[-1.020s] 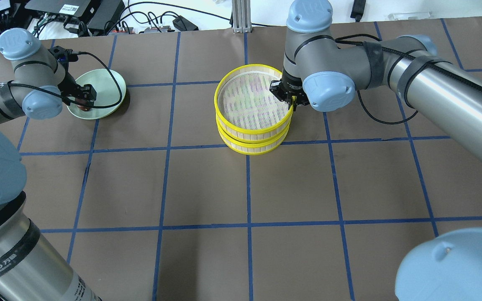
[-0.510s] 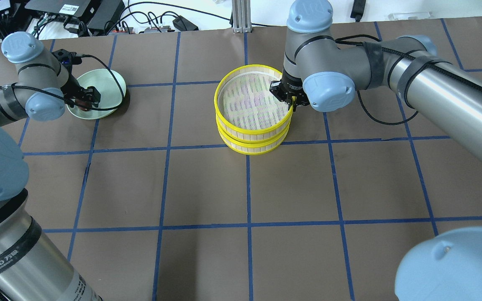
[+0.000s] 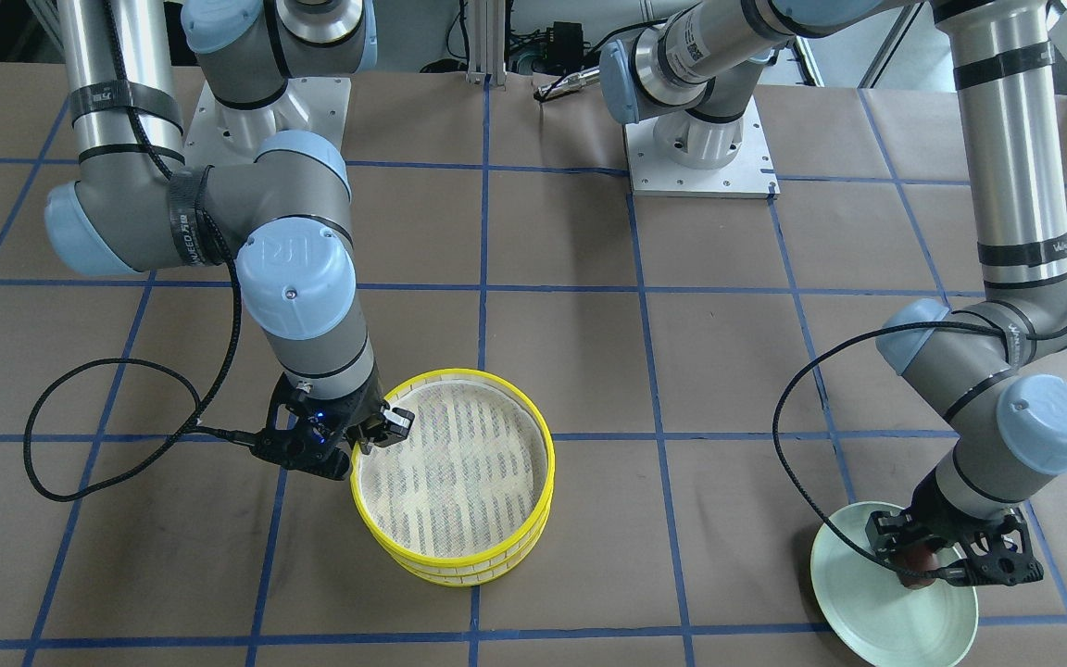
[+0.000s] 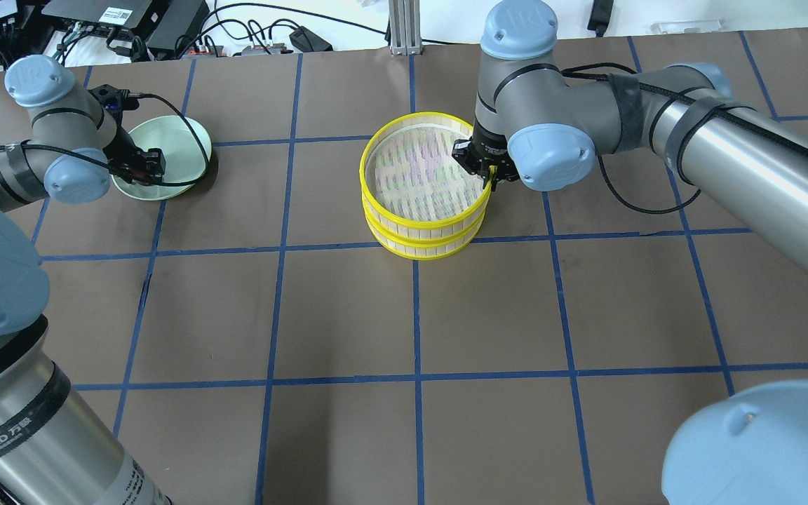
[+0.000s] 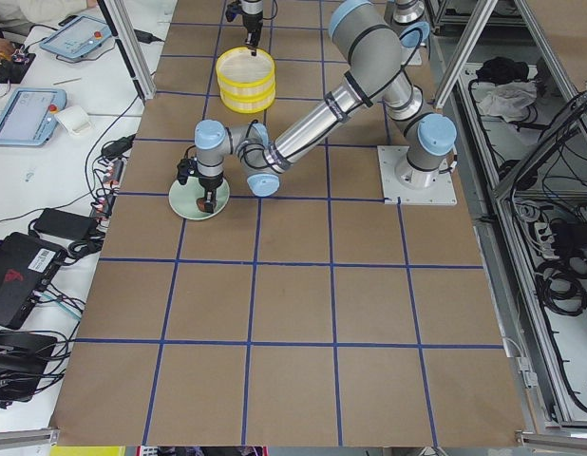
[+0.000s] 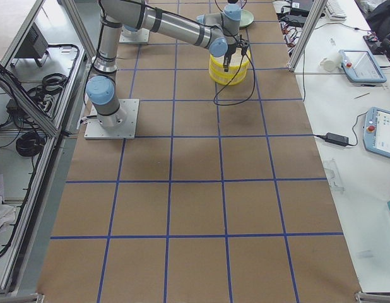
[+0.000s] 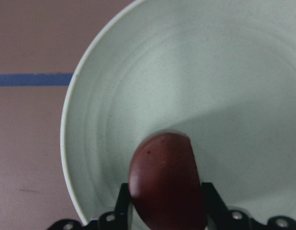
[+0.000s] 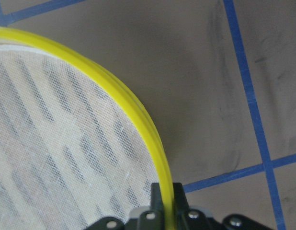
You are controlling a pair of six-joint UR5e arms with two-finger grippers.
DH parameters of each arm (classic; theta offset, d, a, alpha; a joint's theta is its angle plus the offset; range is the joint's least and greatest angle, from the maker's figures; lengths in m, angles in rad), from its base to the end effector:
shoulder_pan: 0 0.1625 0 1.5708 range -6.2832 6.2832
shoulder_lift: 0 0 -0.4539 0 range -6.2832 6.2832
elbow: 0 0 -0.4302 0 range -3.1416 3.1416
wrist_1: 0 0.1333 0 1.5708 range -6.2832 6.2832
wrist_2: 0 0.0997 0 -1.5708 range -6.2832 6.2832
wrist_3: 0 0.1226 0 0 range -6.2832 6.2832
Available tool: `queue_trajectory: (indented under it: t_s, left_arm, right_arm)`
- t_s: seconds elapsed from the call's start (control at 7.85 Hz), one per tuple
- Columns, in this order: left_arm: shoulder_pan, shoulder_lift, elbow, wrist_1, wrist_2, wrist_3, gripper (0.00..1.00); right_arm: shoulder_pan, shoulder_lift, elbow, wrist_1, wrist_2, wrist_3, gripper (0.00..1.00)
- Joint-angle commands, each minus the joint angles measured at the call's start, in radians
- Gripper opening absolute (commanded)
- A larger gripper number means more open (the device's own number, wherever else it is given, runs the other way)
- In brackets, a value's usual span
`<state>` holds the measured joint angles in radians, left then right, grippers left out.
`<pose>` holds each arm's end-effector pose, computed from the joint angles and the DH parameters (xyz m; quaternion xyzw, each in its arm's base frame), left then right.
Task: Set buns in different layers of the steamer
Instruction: 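Lower the left gripper onto the brown bun and grasp it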
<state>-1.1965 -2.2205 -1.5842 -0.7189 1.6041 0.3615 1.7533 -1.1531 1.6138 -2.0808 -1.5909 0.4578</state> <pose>0.1483 -0.7309 0.1575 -0.0079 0.9954 -0.0820 0.0494 0.2512 -0.6401 0.2686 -0.1374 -0.9902 0.0266 0.0018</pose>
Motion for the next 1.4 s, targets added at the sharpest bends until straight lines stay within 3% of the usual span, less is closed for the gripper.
queue_trajectory:
  t_s: [0.0,0.38,0.89,1.27]
  left_arm:
    - [0.000,0.002,0.004,-0.001,-0.003,0.004,0.00]
    - [-0.003,0.059,0.010,-0.007,-0.006,-0.013,0.00]
    - [-0.089,0.191,0.010,-0.118,-0.006,-0.152,0.00]
    - [-0.175,0.228,0.010,-0.123,-0.001,-0.266,0.00]
  right_arm:
    - [0.000,0.000,0.004,0.001,0.000,0.001,0.00]
    - [0.000,0.000,0.005,-0.001,0.000,0.001,0.03]
    - [0.000,0.000,0.005,-0.002,0.002,0.010,0.55]
    - [0.000,-0.003,0.003,-0.002,0.002,0.010,0.79]
